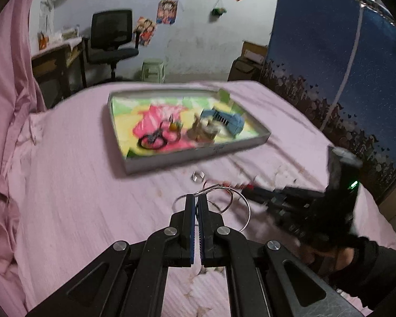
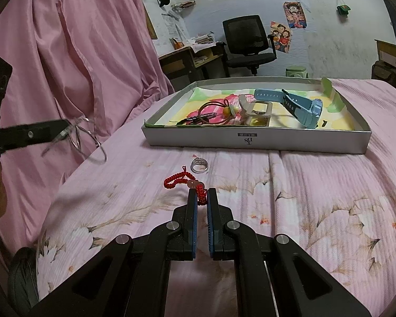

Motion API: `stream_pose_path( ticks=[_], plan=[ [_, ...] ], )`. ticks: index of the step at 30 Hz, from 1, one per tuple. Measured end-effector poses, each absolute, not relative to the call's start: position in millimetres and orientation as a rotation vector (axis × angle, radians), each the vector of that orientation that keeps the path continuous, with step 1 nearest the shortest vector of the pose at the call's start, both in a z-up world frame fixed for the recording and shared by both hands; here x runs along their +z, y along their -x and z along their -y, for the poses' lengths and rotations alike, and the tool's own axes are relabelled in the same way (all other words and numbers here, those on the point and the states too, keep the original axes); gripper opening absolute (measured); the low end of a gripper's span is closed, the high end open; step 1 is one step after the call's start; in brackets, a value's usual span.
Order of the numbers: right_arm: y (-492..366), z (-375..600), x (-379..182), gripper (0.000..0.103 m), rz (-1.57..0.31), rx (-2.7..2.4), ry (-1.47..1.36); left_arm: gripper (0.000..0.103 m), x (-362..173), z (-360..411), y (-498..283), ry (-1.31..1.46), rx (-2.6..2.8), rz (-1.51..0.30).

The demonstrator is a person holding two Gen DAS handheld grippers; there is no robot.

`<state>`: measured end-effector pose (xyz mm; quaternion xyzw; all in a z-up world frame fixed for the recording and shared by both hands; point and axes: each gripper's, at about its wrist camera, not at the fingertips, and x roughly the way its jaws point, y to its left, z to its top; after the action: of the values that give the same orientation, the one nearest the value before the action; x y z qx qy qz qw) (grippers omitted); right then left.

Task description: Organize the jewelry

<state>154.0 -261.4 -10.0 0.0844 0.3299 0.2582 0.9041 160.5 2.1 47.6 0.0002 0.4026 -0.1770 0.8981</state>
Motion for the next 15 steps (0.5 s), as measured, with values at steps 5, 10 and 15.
stream_pose_path(
  ticks=[5, 10, 15],
  plan=[
    [-154, 264, -11, 0.006, -0.684, 0.529, -0.187, 0.003, 14, -15, -160, 0.022, -0.347, -0.929],
    [-154, 265, -11, 0.006, -0.681, 0.531, -0.182, 0.003, -6, -22, -147, 0.006, -0.346, -0.982],
    [-148, 265, -3, 0.006, -0.657, 0.536, -0.174, 0.003, -10, -26, -133, 0.012, -0.355, -0.986]
  ],
)
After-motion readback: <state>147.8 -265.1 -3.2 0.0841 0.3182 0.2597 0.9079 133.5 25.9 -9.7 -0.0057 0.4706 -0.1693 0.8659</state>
